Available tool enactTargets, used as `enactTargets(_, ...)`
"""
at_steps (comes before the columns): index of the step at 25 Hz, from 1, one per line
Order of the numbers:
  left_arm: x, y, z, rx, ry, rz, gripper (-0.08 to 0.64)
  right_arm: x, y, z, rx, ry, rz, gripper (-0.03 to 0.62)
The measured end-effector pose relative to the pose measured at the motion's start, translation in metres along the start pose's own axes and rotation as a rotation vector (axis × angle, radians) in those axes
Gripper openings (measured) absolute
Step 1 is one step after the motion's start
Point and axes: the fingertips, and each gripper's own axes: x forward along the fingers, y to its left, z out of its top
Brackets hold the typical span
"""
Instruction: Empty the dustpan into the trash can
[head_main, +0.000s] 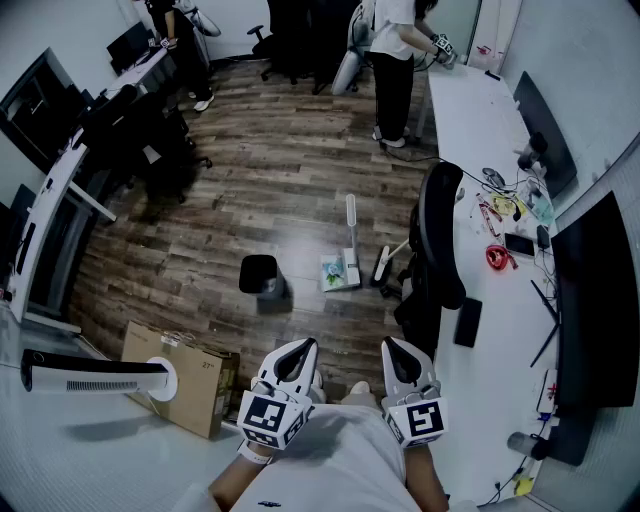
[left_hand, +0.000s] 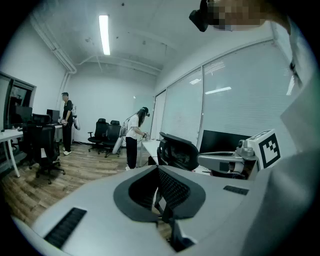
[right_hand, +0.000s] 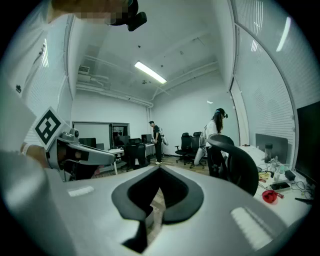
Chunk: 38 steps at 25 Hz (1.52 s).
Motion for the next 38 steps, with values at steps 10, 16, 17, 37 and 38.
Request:
enactTargets(10, 0.005, -0.031, 0.004, 0.009, -0.008, -0.004, 0.006, -0.019, -0.018, -0.005, 0.028, -0.007, -0.002, 0.009)
enactTargets(16, 0.008, -0.038, 0.001, -0.009, 0.006, -0.005, 0.006, -0.031, -0.011, -0.001, 0.017, -0.014, 0.036, 0.011)
enactTargets(17, 0.011, -0.046, 0.001, -0.003, 0.006, -0.018, 0.006, -0.035, -0.014, -0.001, 0.013, -0.013, 0.038, 0.011)
enactTargets(37, 0.054, -0.055, -0.009, -0.025, 0.014, -0.034, 0.006, -0.014, -0.028, -0.024, 0.055, 0.030, 0.120, 0.011)
enactTargets(38, 0.055, -0.045, -0.008, -0.033, 0.014, -0.029, 0.006, -0.004, -0.026, -0.025, 0.061, 0.035, 0.123, 0.011)
